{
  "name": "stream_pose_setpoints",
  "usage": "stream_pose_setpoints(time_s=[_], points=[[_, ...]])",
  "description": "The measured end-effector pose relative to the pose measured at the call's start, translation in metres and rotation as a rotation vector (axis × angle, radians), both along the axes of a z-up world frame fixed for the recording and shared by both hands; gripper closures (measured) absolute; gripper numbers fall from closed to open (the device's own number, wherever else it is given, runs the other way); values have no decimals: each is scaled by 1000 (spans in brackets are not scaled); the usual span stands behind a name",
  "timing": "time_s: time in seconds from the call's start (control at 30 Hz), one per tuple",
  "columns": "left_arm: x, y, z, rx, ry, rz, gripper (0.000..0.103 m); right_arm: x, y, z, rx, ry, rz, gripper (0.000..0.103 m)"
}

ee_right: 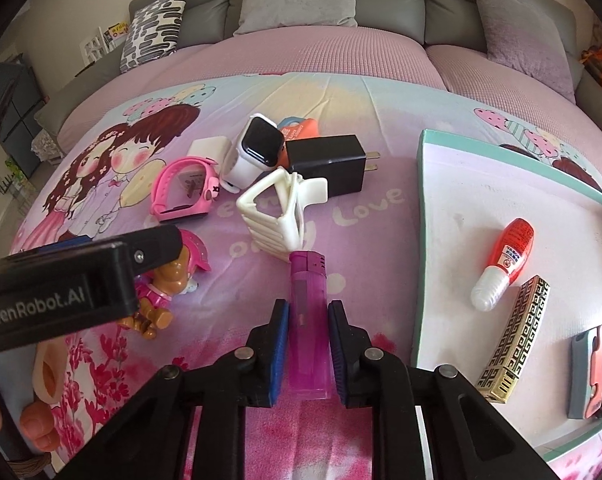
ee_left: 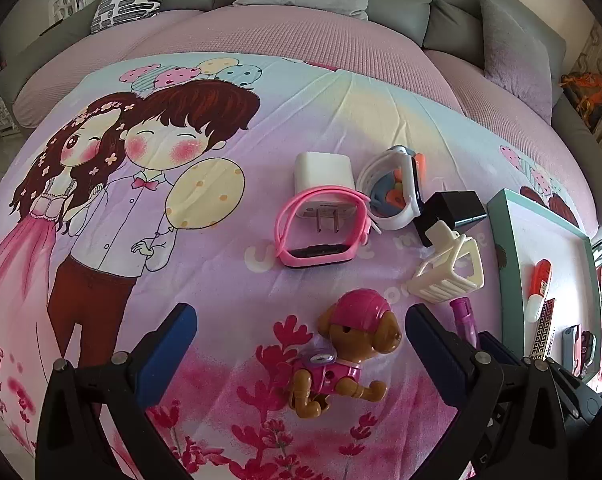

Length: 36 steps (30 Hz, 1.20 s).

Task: Organize rigid objects
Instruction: 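Grasp the pink lighter with the right tool while the left grasps the pink-helmet toy dog, then carry the lighter and toy dog into the tray while both tools open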

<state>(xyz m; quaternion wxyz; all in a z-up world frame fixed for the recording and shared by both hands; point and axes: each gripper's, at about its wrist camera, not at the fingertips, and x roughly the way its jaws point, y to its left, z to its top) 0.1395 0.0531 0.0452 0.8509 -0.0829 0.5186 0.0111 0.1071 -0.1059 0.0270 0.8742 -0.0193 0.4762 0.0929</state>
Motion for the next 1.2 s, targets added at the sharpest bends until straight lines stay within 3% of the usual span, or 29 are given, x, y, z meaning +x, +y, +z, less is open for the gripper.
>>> stream_pose_setpoints(time_s=[0.2, 0.4, 0.5, 0.57, 0.6, 0.87, 1.2], points=[[0, -4, -5, 22, 3, 7, 1, 1, -10, 4, 11, -7, -32, 82], [2, -16, -13, 33, 32, -33, 16, 1, -14, 5, 16, -10, -36, 82], [3, -20, -19, 13, 46, -47, 30, 2, -14, 5, 18, -9, -38, 82], [3, -21, -19, 4, 43, -51, 52, 2, -14, 5, 20, -9, -37, 82], [2, -21, -18, -1, 36, -50, 58, 1, -14, 5, 22, -11, -37, 82], [-2, -12, -6, -38, -8, -24, 58, -1, -17, 11, 41, -30, -42, 82], [-14, -9, 40, -72, -149, -25, 58, -6, -28, 35, 89, -110, -74, 82]])
